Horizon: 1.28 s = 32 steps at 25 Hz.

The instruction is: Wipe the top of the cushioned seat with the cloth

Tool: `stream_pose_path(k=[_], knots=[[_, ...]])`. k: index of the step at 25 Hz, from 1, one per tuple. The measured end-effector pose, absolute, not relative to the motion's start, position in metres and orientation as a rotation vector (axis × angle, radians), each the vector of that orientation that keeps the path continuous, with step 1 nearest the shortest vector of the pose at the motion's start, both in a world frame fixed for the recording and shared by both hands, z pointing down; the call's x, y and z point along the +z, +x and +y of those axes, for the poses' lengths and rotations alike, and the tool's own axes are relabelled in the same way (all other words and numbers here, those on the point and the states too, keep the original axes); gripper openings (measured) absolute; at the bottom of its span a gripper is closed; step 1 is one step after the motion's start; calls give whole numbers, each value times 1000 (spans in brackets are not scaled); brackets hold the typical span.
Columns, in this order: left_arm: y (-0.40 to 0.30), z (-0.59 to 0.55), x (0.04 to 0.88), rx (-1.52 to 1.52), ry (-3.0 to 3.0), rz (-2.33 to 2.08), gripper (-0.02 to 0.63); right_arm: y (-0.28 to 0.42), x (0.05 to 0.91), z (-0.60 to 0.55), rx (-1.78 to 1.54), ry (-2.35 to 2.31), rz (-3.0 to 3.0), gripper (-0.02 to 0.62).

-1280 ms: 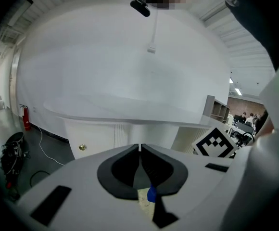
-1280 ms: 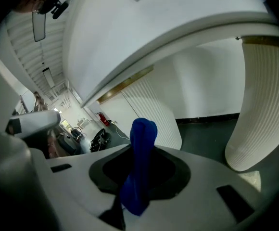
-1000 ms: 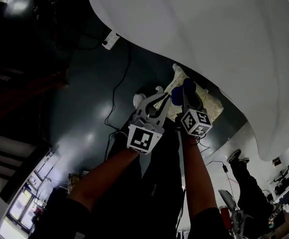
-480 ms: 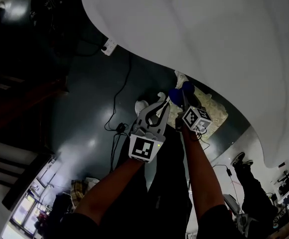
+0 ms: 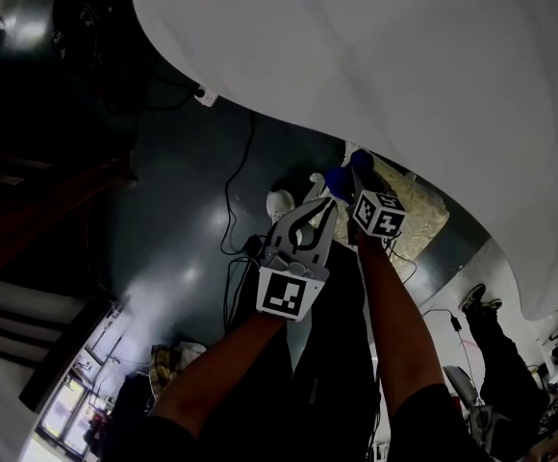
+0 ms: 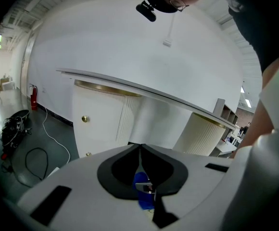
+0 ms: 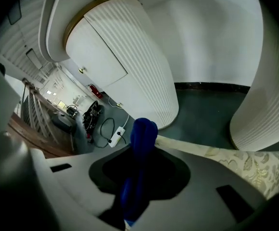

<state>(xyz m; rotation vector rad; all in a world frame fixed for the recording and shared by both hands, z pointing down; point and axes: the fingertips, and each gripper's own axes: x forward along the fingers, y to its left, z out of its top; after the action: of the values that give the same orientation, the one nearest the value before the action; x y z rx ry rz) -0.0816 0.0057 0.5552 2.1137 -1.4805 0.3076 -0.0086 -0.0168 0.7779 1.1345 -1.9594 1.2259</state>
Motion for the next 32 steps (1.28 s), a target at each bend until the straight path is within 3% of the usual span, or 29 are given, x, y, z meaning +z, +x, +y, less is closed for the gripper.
stream_pose_path(k=[32], knots=[[-7, 19, 560, 443, 2316, -1324, 26, 90, 785, 9, 1279, 1225, -1844, 104]])
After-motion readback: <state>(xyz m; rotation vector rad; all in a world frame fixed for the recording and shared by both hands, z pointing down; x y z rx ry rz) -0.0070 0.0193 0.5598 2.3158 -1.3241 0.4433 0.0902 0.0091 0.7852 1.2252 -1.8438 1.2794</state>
